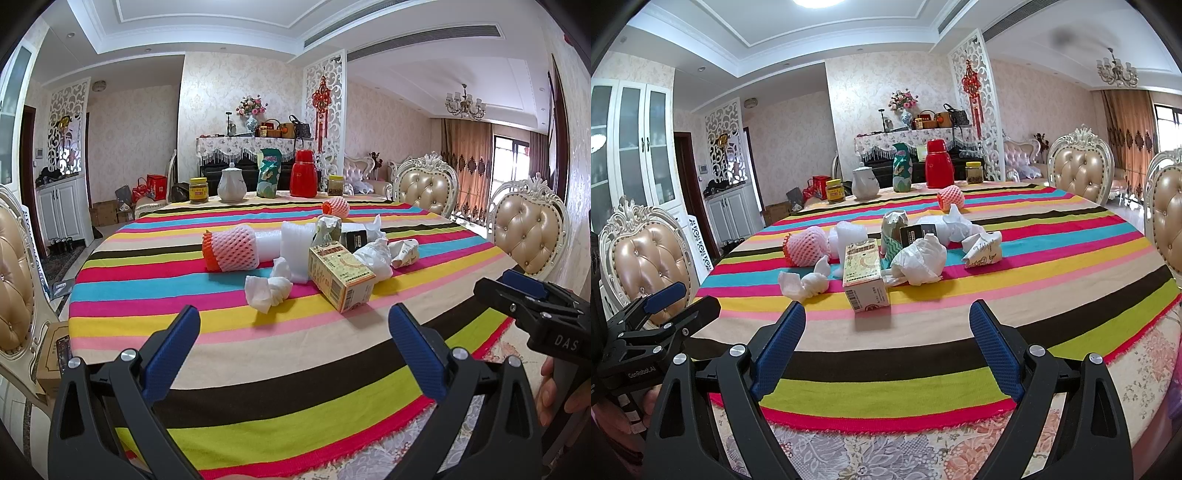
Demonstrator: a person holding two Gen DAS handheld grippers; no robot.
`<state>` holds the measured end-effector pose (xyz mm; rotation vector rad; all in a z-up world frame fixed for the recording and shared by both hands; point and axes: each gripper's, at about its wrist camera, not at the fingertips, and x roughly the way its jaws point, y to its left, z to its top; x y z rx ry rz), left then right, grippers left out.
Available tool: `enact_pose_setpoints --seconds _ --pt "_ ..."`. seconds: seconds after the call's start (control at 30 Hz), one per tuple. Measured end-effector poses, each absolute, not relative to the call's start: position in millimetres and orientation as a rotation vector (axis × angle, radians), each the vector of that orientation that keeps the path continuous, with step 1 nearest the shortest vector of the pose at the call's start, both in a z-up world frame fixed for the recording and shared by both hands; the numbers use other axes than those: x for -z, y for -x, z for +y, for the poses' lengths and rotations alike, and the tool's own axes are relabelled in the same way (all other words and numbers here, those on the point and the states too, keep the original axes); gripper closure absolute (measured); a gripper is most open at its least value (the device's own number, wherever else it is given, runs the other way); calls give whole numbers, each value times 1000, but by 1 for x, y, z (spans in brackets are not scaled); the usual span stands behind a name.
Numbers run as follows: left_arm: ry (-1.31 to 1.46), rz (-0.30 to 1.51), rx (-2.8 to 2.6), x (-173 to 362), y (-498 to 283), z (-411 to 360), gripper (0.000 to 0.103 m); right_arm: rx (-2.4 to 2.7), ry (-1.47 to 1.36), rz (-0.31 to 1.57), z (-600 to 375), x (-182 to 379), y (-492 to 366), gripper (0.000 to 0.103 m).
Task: Collect trash
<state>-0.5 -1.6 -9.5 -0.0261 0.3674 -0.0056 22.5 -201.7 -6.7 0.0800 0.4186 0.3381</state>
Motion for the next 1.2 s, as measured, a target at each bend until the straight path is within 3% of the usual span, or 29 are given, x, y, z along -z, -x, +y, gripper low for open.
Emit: enact_pose_setpoints --seconds 0.43,1.2 --pt "32 416 22 17 -15 20 4 -359 -32 461 -177 19 -43 18" --pt "133 604 -73 38 -96 94 5 -388 25 715 -115 41 -179 18"
